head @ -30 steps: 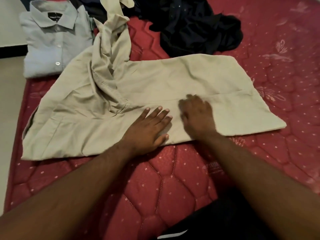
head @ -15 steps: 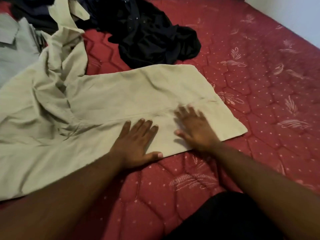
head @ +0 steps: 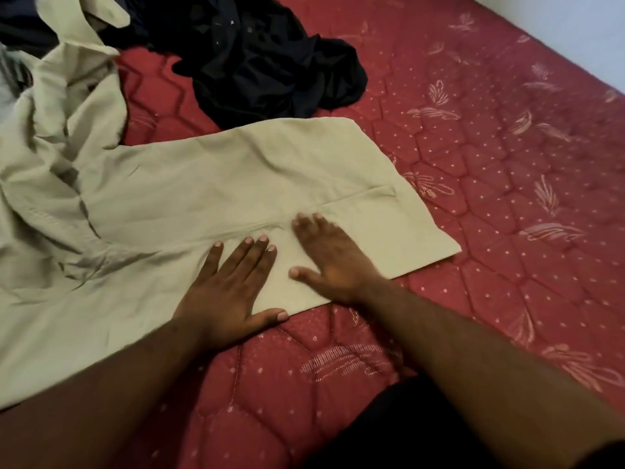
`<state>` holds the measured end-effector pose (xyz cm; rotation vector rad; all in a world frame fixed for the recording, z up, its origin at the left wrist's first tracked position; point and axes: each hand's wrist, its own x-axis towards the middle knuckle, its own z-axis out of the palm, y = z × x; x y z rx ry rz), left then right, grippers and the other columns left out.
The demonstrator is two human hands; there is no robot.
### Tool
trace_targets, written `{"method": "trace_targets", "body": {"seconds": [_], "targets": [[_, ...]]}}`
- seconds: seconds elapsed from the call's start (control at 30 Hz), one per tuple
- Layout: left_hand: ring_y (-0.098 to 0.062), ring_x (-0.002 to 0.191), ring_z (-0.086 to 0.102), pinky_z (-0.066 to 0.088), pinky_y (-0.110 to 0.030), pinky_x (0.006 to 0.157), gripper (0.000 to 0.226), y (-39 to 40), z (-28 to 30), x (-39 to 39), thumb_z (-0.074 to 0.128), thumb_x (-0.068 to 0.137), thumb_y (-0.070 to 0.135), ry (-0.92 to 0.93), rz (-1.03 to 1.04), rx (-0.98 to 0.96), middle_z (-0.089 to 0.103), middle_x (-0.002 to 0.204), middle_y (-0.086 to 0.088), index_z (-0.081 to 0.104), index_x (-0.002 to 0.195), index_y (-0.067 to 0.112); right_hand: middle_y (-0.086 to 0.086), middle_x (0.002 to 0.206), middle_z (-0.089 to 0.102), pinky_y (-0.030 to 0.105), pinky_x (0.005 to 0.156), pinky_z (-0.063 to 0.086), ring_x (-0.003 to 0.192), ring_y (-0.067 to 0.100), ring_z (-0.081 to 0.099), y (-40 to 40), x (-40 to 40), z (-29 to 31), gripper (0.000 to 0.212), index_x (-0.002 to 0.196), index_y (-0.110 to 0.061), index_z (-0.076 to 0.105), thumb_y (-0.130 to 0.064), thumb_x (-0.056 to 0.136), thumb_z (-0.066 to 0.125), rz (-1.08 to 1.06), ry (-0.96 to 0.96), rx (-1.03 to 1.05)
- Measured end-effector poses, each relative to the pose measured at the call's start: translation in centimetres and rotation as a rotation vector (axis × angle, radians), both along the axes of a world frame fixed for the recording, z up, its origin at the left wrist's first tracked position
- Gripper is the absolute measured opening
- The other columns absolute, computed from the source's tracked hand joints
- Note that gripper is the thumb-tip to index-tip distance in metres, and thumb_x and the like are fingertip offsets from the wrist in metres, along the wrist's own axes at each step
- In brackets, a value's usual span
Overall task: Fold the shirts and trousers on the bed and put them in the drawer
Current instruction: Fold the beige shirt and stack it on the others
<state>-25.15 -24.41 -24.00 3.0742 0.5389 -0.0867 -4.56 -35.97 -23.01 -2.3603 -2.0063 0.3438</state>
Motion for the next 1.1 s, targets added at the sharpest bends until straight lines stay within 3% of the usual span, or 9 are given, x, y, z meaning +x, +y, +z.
{"method": "trace_targets", "body": {"seconds": [0.07,0.23,0.33,0.5,0.7,0.8,0.9,1.0,1.1], "targets": [[-0.018,0.15,-0.003,-0.001,-0.046,0.119,0.092,0.6,0.3,-1.4,0.012,0.088,0.081,-0.002,-0.02,0.003,-0.004,0.162,-0.001,0.001,0.156,0.02,-0.008,0.159,-0.014,0.043,0.121,0.001,0.147,0.011,-0.012,-2.0,3.9,0.4,0.092,0.153,-0.027,-0.01,-0.082,0.081,0.005,-0.091,-0.006,-0.005],[-0.021,0.147,0.017,0.003,-0.037,0.119,0.084,5.6,1.6,-17.1,0.025,0.092,0.071,0.116,0.09,0.038,0.023,0.16,-0.008,0.013,0.156,0.019,-0.006,0.159,-0.021,0.042,0.12,-0.008,0.146,0.012,-0.019,-3.9,7.6,2.1,0.096,0.151,-0.028,-0.017,-0.086,0.076,-0.001,-0.215,-0.052,-0.161],[-0.02,0.149,0.008,-0.001,-0.042,0.119,0.084,6.8,2.7,-23.2,0.027,0.09,0.073,0.117,0.074,0.08,0.026,0.159,-0.007,0.02,0.155,0.021,-0.005,0.158,-0.021,0.048,0.115,-0.016,0.146,0.015,-0.018,-0.4,1.8,3.3,0.101,0.152,-0.022,-0.016,-0.086,0.074,-0.003,-0.212,-0.084,-0.136],[-0.009,0.149,-0.008,0.0,-0.037,0.117,0.08,5.1,1.3,-20.0,0.019,0.095,0.071,0.067,0.143,0.007,0.028,0.157,-0.008,0.026,0.153,0.016,-0.005,0.163,-0.004,0.047,0.119,-0.008,0.149,0.016,-0.007,6.8,-18.1,1.2,0.094,0.155,-0.025,-0.001,-0.078,0.078,-0.002,0.112,0.03,-0.071],[-0.023,0.14,0.036,0.011,-0.035,0.116,0.077,8.1,3.2,-33.4,0.025,0.094,0.071,0.042,0.26,-0.01,0.035,0.154,-0.005,0.025,0.154,0.022,-0.016,0.157,-0.015,0.043,0.119,-0.006,0.149,0.016,-0.007,4.0,-10.3,2.8,0.098,0.152,-0.038,-0.007,-0.09,0.069,-0.005,-0.034,-0.134,-0.156],[-0.024,0.122,0.057,0.03,-0.041,0.101,0.059,8.6,4.6,-30.7,0.037,0.093,0.062,-0.144,0.281,0.081,0.061,0.133,-0.003,0.06,0.13,0.022,-0.009,0.16,0.016,0.051,0.116,0.01,0.148,0.02,0.015,6.4,-11.1,5.5,0.085,0.148,-0.031,0.032,-0.083,0.082,0.019,-0.084,-0.25,-0.116],[-0.027,0.104,0.062,0.042,-0.039,0.087,0.037,9.8,4.2,-26.5,0.051,0.091,0.043,-0.307,0.25,0.1,0.066,0.114,-0.004,0.068,0.11,0.016,0.008,0.129,0.062,0.043,0.097,0.044,0.119,0.029,0.057,13.1,-16.1,6.7,0.061,0.115,-0.014,0.069,-0.061,0.086,0.043,-0.121,-0.017,0.271],[-0.032,0.124,0.054,0.041,-0.043,0.1,0.049,10.6,1.9,-25.6,0.041,0.093,0.048,-0.206,0.425,-0.019,0.057,0.135,-0.011,0.06,0.126,0.017,0.008,0.128,0.063,0.035,0.102,0.041,0.12,0.027,0.057,20.7,-22.3,7.9,0.04,0.123,-0.011,0.064,-0.035,0.091,0.062,-0.212,0.426,0.26],[-0.027,0.135,0.045,0.026,-0.042,0.112,0.058,10.4,0.3,-25.8,0.036,0.093,0.053,-0.193,0.456,-0.022,0.049,0.146,-0.007,0.049,0.141,0.022,0.003,0.133,0.059,0.04,0.105,0.037,0.124,0.028,0.051,26.6,-26.6,8.5,0.043,0.13,-0.023,0.055,-0.03,0.088,0.06,-0.289,0.472,0.2]]}}
